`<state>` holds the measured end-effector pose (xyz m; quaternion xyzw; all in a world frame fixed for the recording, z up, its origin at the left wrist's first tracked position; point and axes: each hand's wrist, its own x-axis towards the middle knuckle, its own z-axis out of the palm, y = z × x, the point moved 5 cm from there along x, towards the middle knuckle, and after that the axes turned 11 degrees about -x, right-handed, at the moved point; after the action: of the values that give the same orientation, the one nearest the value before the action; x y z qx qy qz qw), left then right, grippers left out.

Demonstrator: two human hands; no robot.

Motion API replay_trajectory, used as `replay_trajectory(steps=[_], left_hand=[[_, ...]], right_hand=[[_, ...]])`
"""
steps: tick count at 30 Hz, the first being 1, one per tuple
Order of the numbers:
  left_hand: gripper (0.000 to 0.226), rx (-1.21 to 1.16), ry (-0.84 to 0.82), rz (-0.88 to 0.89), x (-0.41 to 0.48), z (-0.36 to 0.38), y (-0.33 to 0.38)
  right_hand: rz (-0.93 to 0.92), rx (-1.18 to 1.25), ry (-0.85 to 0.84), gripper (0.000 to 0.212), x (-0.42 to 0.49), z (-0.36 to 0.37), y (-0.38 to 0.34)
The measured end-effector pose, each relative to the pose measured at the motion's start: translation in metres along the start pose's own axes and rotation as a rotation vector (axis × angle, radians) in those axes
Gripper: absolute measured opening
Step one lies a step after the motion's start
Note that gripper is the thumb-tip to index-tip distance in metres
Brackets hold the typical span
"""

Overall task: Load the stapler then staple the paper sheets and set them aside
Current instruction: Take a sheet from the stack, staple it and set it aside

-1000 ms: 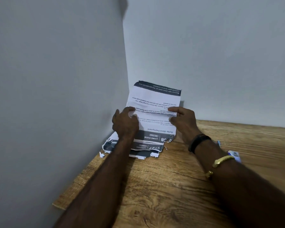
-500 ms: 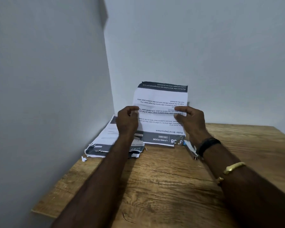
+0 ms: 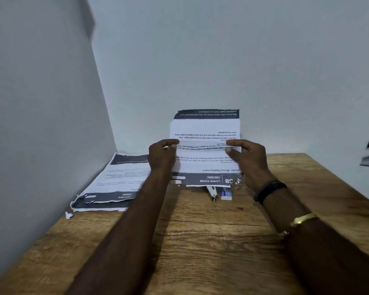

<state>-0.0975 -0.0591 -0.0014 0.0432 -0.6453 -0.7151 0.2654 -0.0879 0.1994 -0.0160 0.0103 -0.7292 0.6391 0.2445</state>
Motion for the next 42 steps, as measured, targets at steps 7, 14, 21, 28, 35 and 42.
replay_trajectory(steps=[7, 14, 21, 28, 35, 42], left_hand=[[0.019, -0.173, 0.031, -0.144, -0.001, 0.003, -0.018], [0.022, 0.416, -0.127, 0.341, -0.020, 0.017, 0.019], [0.015, 0.616, -0.310, 0.486, -0.034, 0.046, 0.027], [0.006, 0.733, -0.275, 0.488, -0.020, 0.020, 0.016], [0.014, 0.574, -0.141, 0.700, -0.027, 0.009, 0.034], [0.011, 0.600, -0.084, 0.679, -0.023, -0.009, 0.022]], right_hand=[[0.042, 0.046, 0.011, 0.022, 0.003, -0.005, 0.002], [0.031, 0.017, -0.008, 0.020, 0.001, -0.002, -0.001], [0.025, 0.010, -0.036, 0.019, -0.006, -0.003, -0.009], [-0.030, -0.012, 0.027, 0.016, -0.007, -0.011, -0.020], [-0.330, -0.360, 0.230, 0.011, -0.013, -0.018, -0.047], [-0.324, -0.384, 0.389, 0.004, -0.015, -0.030, -0.056]])
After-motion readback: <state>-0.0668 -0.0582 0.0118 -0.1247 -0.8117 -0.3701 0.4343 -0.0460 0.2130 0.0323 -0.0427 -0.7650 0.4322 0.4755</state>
